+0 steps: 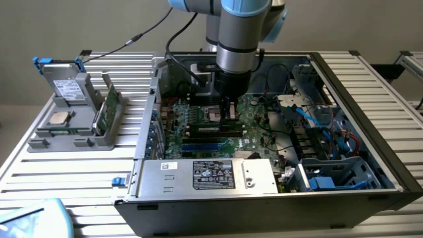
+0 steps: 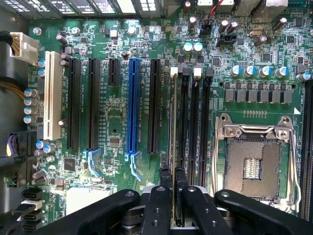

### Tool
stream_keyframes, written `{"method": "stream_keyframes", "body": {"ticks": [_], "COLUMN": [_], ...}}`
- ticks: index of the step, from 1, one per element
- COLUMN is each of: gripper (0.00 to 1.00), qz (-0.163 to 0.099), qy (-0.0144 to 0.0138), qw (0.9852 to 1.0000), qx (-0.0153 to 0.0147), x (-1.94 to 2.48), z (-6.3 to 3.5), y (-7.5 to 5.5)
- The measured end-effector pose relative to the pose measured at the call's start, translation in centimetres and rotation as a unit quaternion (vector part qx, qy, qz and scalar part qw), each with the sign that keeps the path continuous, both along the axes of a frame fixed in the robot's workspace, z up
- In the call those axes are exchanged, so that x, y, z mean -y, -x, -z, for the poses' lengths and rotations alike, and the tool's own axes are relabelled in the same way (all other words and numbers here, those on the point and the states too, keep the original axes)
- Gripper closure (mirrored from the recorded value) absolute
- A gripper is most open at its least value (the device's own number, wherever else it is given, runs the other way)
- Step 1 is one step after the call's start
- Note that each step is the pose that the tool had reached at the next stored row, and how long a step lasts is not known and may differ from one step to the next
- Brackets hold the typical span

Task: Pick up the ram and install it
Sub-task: 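Insert the ram into the slot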

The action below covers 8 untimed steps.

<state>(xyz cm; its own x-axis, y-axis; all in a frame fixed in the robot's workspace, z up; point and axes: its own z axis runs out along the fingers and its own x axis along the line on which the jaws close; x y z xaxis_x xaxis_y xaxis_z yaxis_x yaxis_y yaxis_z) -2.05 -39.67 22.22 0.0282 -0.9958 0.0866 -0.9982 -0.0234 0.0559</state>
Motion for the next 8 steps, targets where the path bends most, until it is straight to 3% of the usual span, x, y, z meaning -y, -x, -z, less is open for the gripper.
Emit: {"method": "stream_keyframes", "body": {"ticks": [8], "gripper": [0.85], "qz": [0.0], "qy": [0.0], "qw": [1.0], "qx": [-0.0016], "x": [0.0], "z": [0.0], "y": [-0.06]}}
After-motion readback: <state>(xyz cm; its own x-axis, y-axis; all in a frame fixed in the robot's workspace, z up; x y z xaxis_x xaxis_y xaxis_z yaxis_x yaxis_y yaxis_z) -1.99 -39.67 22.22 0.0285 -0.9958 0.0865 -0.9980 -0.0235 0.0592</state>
